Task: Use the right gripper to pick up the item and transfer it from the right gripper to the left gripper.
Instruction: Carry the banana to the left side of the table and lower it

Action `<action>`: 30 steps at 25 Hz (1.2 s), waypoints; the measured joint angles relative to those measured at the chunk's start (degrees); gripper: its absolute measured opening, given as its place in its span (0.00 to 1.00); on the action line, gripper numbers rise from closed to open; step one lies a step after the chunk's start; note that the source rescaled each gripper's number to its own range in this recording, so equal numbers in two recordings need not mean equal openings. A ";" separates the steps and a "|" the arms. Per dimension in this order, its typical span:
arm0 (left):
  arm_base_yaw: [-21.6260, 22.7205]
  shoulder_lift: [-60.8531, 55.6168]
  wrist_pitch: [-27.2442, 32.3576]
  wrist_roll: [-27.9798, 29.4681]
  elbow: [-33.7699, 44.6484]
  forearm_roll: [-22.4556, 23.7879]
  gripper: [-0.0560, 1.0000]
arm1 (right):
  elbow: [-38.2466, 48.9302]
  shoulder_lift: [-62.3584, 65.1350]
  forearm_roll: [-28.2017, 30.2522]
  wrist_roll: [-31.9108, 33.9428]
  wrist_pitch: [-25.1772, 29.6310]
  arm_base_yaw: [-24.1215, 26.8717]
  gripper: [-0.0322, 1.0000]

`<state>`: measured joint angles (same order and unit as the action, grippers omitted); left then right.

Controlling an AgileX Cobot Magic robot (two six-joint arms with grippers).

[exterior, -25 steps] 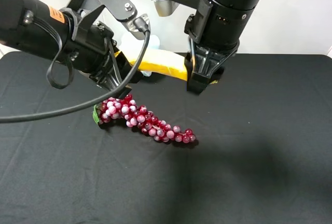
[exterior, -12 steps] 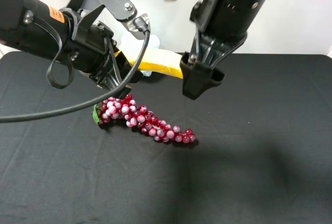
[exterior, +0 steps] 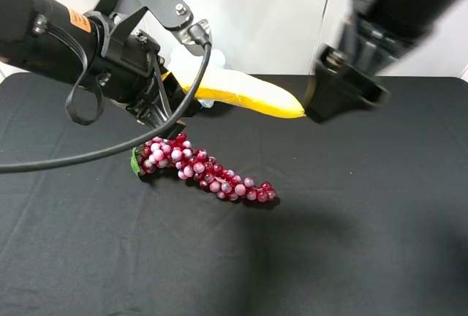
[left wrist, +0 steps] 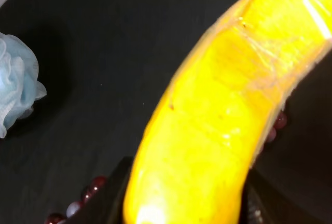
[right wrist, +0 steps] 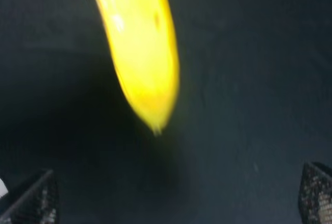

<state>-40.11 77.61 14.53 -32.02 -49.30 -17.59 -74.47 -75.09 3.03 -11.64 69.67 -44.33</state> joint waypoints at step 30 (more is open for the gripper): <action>0.00 0.00 0.05 0.00 0.00 0.00 0.05 | 43.81 67.02 0.47 11.64 -3.97 0.00 1.00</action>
<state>-40.11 77.61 14.58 -32.02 -49.30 -17.59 -30.66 -8.07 3.50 0.00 65.69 -44.33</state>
